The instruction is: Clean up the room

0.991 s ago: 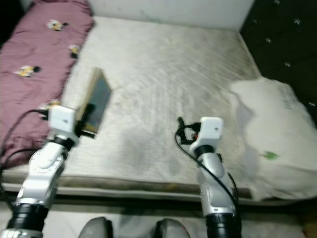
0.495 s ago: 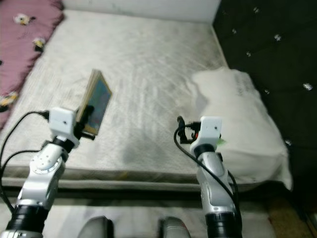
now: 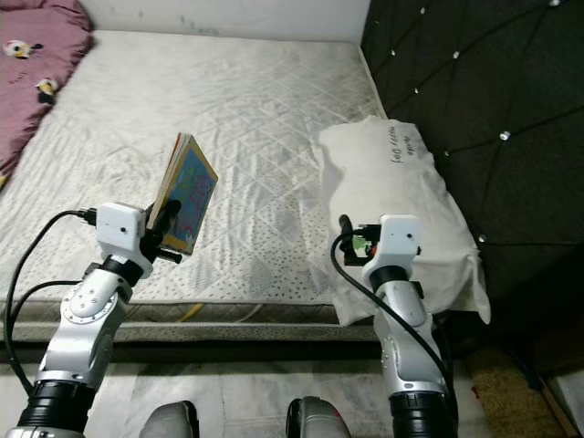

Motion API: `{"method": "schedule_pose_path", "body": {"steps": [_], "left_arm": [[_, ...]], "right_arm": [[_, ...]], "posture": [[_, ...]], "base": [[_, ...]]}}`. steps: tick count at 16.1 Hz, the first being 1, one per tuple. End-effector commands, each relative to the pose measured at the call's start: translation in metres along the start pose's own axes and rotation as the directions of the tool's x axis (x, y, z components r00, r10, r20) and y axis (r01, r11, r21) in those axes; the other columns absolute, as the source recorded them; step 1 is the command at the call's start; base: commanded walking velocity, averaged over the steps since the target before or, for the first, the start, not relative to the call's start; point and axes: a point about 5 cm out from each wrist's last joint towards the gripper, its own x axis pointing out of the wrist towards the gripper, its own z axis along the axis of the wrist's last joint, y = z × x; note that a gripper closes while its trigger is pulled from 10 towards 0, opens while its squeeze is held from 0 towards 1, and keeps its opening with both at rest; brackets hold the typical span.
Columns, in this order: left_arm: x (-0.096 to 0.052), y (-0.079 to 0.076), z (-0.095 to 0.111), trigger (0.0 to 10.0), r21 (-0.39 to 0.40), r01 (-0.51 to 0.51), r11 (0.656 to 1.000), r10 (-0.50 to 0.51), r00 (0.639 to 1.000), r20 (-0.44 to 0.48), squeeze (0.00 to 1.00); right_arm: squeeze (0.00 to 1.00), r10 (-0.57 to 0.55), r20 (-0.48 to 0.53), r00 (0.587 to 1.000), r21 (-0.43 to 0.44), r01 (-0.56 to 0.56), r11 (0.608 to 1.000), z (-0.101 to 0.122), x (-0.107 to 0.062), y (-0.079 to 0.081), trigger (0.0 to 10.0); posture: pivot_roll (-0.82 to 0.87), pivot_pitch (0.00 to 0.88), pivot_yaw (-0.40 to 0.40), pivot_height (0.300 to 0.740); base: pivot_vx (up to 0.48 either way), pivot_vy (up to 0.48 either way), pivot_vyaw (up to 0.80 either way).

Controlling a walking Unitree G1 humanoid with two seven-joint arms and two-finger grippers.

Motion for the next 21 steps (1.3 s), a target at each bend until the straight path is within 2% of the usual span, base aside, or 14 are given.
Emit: {"method": "schedule_pose_path", "body": {"steps": [1, 17, 21], "left_arm": [[0.0003, 0.0023, 0.0096, 10.0, 0.004, 0.005, 1.000, -0.005, 0.999, 0.045, 0.00], [0.0050, -0.0034, 0.0133, 10.0, -0.022, 0.012, 1.000, -0.010, 0.998, 0.067, 0.00], [0.0053, -0.0039, 0.0101, 10.0, -0.006, -0.014, 1.000, 0.014, 0.999, 0.044, 0.00]], "right_arm": [[0.00, 0.002, 0.018, 1.000, -0.005, -0.002, 1.000, 0.0042, 0.0024, 0.0012, 10.0], [0.00, -0.007, 0.019, 1.000, -0.019, 0.008, 1.000, 0.0047, 0.0033, -0.0006, 10.0], [0.00, -0.010, 0.016, 1.000, -0.023, 0.010, 1.000, 0.0038, 0.0039, -0.0009, 10.0]], "posture": [[0.03, 0.099, -0.047, 0.740], [0.03, 0.103, -0.048, 0.740], [0.03, 0.103, -0.048, 0.740]], "base": [[0.274, 0.000, 0.00], [0.338, 0.000, 0.00], [0.068, 0.000, 0.00]]}}
